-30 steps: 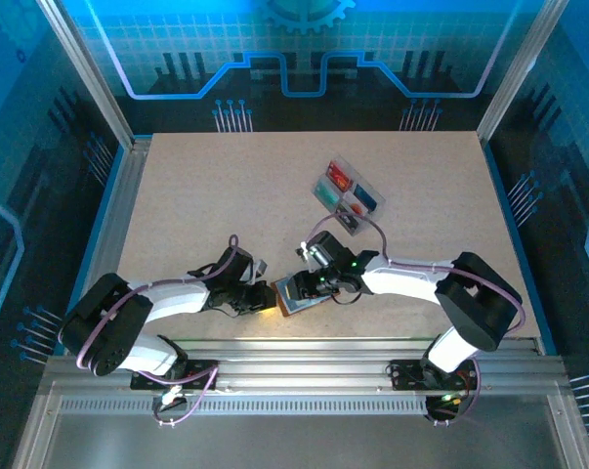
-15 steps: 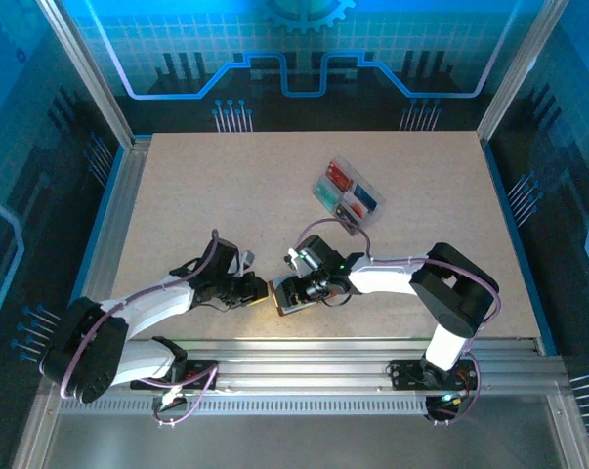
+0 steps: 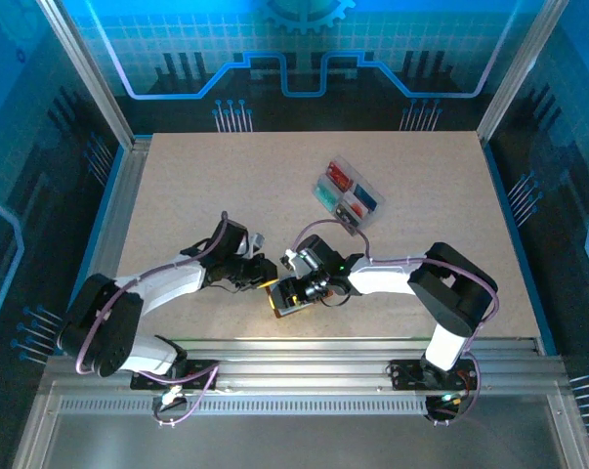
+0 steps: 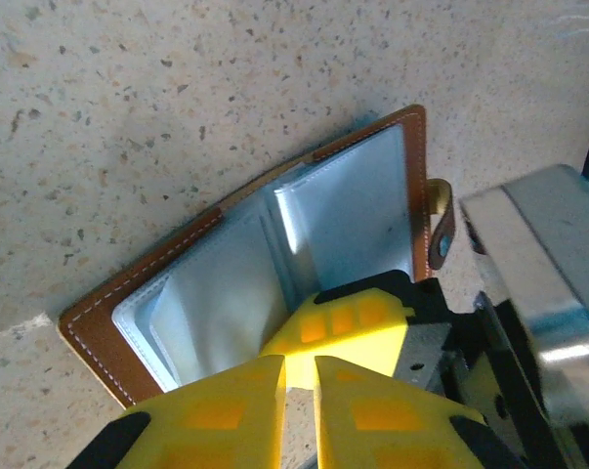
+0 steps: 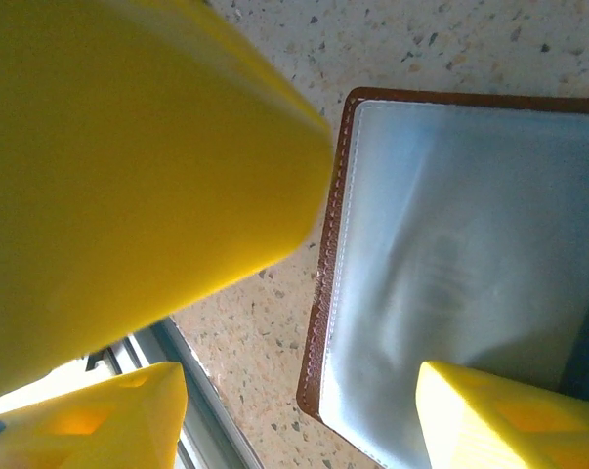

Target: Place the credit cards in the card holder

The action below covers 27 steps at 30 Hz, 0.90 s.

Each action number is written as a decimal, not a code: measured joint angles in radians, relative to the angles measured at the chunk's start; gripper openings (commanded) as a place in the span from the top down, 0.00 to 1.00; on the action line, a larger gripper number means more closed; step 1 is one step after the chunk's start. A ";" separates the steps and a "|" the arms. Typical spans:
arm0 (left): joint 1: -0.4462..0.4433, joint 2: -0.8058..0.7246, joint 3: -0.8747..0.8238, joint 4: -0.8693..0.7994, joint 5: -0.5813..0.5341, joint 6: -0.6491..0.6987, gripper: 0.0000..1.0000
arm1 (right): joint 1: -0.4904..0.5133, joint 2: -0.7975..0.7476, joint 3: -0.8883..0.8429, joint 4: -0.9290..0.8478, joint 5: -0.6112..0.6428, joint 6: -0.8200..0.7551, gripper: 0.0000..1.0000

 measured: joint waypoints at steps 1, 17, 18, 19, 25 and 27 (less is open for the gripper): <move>0.000 0.014 0.004 0.001 0.000 0.000 0.84 | -0.002 0.000 0.000 0.000 -0.003 -0.002 0.34; -0.002 0.163 0.002 0.040 -0.019 0.059 0.85 | -0.039 -0.081 0.016 -0.103 0.008 -0.068 0.23; -0.002 0.164 0.002 0.042 -0.019 0.064 0.85 | -0.043 -0.092 0.026 -0.129 0.017 -0.077 0.23; -0.002 0.166 0.002 0.043 -0.019 0.069 0.85 | -0.047 -0.104 0.040 -0.154 0.036 -0.088 0.23; -0.009 0.166 0.007 0.039 -0.039 0.112 0.85 | -0.108 -0.210 0.157 -0.384 0.322 -0.146 0.23; -0.016 0.165 0.010 0.035 -0.054 0.124 0.85 | -0.140 -0.227 0.209 -0.462 0.466 -0.161 0.23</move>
